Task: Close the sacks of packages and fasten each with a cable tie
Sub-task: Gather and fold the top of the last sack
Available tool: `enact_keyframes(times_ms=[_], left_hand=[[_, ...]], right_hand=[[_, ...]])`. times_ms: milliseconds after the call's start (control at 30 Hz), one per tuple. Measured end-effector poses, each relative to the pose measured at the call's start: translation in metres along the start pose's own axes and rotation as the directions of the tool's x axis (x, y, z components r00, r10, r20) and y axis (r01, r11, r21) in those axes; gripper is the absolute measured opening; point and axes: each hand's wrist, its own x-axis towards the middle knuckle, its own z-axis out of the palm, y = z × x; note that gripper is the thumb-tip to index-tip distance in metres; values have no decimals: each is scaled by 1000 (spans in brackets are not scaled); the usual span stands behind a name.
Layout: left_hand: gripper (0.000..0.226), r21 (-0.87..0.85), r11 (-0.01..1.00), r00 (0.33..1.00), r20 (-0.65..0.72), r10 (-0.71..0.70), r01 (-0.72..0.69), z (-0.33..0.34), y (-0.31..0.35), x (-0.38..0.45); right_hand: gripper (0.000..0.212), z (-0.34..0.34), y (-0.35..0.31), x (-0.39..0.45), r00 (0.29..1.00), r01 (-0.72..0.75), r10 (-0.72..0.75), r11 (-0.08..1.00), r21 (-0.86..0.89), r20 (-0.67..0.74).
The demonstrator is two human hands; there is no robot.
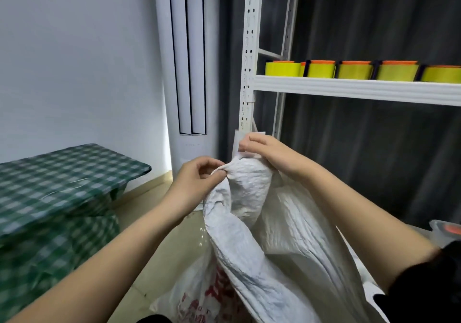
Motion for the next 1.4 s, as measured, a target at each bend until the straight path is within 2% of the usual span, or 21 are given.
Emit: enact_keyframes(times_ms=[133,233,400,533,600,667,700,767,800,833,867,900,933,967,1000,1067,1133,1200,1267,1333,1400], left_hand=[[14,-246,936,968,90,-236,251,-2,-5,-1],[24,-390,856,939,195,-284,340,-1,-7,-3],[15,-184,965,978,-60,-201,187,18,7,-9],[21,101,994,988,-143,53,-39,27,2,-8],[19,103,994,984,-174,48,-30,23,-1,-7],[22,-134,984,979,-153,-134,113,17,-9,-2],[24,-326,916,961,-65,-267,233,14,-12,0],[27,-563,704,895,178,-409,434,8,-13,0],[29,-571,667,873,235,-427,479,8,-12,-1],[26,-520,718,884,208,-420,463,8,-12,0],[23,-374,850,927,99,-362,372,9,-11,-1],[24,-127,964,970,-29,-241,235,11,-9,-3],[29,201,975,991,-113,-69,91,12,-7,-7],[34,514,857,983,-139,118,-30,13,-5,-13],[36,704,701,955,-118,271,-112,14,-4,-16],[30,812,551,917,-53,396,-191,15,-10,-17],[22,713,677,939,-81,333,-179,12,-14,-12],[18,378,925,982,-159,100,-33,8,-18,-3],[17,-49,977,973,-86,-213,209,0,-22,5],[26,-313,873,928,113,-356,373,-8,-24,5],[51,-269,894,933,137,-332,358,-13,-23,3]], right_hand=[[21,7,10,-12,971,213,-239,897,-388,-20],[14,10,13,-14,971,183,-215,947,-264,-101],[12,16,10,-2,998,34,-30,996,78,-57],[11,24,10,0,999,35,-31,994,106,-40],[17,27,12,-9,989,119,-118,993,4,-87],[26,28,19,-19,968,214,-243,933,-291,-65],[26,28,22,-22,956,248,-290,884,-395,-49],[16,30,26,-25,950,249,-302,888,-386,-80],[9,31,25,-25,958,224,-267,927,-301,-107],[7,31,23,-23,968,189,-220,957,-221,-122],[8,30,21,-20,975,160,-184,971,-178,-123],[10,29,19,-16,982,136,-156,977,-167,-109],[12,28,18,-12,988,114,-129,982,-152,-91],[14,28,15,-10,992,89,-98,988,-125,-74],[16,29,13,-7,995,72,-77,995,-69,-60],[18,31,13,-5,998,46,-43,997,56,-52],[8,34,15,-9,995,51,-49,999,15,-89],[18,35,21,-18,982,87,-145,916,-391,-124],[31,34,28,-27,964,113,-247,720,-685,-100],[28,33,34,-33,963,99,-232,777,-622,-136],[18,29,37,-32,974,81,-155,919,-386,-166]])
